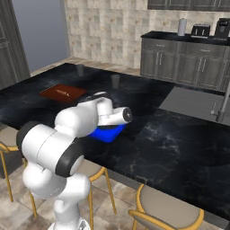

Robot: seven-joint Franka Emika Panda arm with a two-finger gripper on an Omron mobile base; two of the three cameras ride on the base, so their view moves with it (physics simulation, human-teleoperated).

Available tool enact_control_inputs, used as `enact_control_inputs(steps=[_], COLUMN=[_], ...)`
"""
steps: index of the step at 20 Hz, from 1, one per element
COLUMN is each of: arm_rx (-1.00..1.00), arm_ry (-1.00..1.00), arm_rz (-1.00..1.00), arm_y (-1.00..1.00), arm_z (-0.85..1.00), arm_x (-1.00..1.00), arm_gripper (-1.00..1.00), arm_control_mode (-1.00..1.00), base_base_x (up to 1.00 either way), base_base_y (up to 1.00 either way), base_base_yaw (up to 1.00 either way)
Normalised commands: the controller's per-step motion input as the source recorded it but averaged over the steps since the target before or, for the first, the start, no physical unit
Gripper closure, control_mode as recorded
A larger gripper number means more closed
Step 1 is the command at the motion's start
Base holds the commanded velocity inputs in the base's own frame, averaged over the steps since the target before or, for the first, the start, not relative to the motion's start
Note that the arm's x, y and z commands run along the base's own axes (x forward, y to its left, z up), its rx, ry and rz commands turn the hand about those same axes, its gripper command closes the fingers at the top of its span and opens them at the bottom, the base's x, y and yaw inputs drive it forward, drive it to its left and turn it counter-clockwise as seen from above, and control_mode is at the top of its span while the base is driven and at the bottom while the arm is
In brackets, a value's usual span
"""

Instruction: Take the cupcake and donut from the fridge and place them on the empty tray on the dining counter.

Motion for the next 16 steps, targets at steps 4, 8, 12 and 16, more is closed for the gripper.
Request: enact_control_inputs(steps=[4, 8, 12, 16], arm_rx=[0.0, 0.0, 0.07, 0.11], arm_ry=[0.0, 0.0, 0.0, 0.0], arm_rz=[0.0, 0.0, 0.0, 0.0], arm_y=[0.0, -0.05, -0.19, -0.24], arm_z=[-0.35, -0.28, -0.25, -0.2], arm_x=[0.33, 0.29, 0.27, 0.3], arm_gripper=[1.0, 1.0, 1.0, 1.0], arm_control_mode=[-1.0, -1.0, -1.0, -1.0], base_base_x=[0.0, 0.0, 0.0, 0.0], base_base_y=[0.0, 0.0, 0.0, 0.0], base_base_yaw=[0.0, 0.0, 0.0, 0.0])
